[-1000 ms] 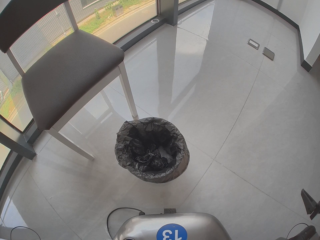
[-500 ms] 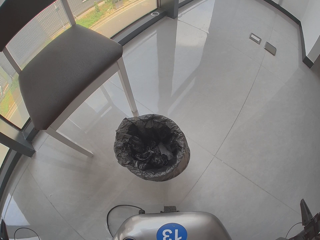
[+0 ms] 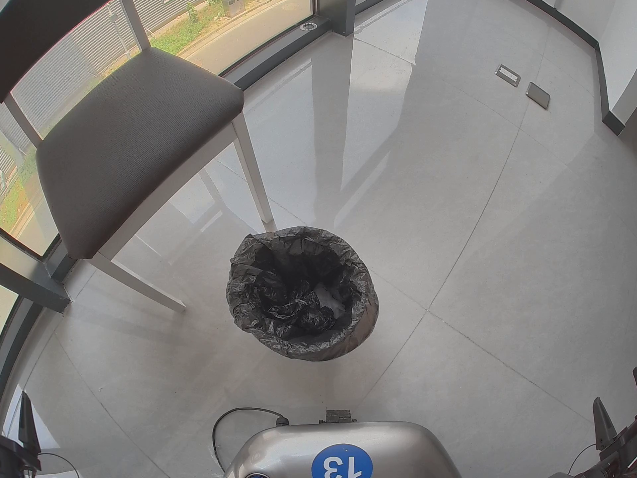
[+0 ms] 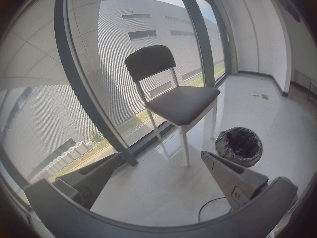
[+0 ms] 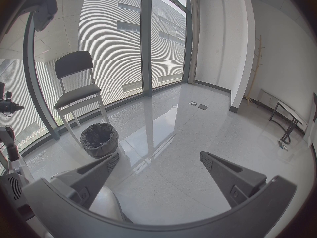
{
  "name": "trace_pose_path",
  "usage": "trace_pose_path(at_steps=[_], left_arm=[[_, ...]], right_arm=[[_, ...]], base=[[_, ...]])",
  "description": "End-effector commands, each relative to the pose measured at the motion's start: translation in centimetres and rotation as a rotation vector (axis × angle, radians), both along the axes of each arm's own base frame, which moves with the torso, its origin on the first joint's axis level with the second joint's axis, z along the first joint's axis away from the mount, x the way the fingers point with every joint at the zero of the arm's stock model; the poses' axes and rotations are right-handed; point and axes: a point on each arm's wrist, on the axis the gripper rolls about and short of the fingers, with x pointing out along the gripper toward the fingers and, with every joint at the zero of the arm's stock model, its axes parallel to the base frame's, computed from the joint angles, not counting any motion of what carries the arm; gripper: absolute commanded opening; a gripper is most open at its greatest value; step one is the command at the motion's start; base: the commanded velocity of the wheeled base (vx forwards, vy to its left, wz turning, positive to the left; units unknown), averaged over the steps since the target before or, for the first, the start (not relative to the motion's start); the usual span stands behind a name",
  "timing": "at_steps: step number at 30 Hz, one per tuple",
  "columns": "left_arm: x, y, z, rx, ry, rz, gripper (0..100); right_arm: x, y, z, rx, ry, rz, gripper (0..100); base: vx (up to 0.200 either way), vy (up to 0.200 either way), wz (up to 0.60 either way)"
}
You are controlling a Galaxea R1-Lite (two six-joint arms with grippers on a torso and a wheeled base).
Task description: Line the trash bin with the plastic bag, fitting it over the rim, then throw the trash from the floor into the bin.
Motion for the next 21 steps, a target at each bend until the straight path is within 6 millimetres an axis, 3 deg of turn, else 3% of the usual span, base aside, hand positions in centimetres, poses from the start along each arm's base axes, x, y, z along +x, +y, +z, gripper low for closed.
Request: trace_pose_path(at_steps=[1, 4, 8, 21], left_arm=[[1.97, -0.29, -3.62, -0.042, -0.008, -0.129, 100], [2.03, -0.58, -3.69, -0.130, -0.021, -0.256, 100], [2.26, -0.77, -4.37, -0.118, 0.011, -0.345, 100], [2.25, -0.79, -4.33, -0.113, 0.006, -0.350, 100]], right_arm=[[0.05, -0.01, -0.45, 0.002, -0.002, -0.003, 100], [0.05, -0.01, -0.46, 0.022, 0.000, -0.003, 100], [0.05, 0.02, -0.46, 0.022, 0.000, 0.008, 100], [0.04, 0.10, -0.40, -0.051, -0.009, 0.044, 100]], base=[[0.000, 0.000, 0.00], [0.000, 0.000, 0.00], [0.000, 0.000, 0.00], [0.000, 0.000, 0.00]])
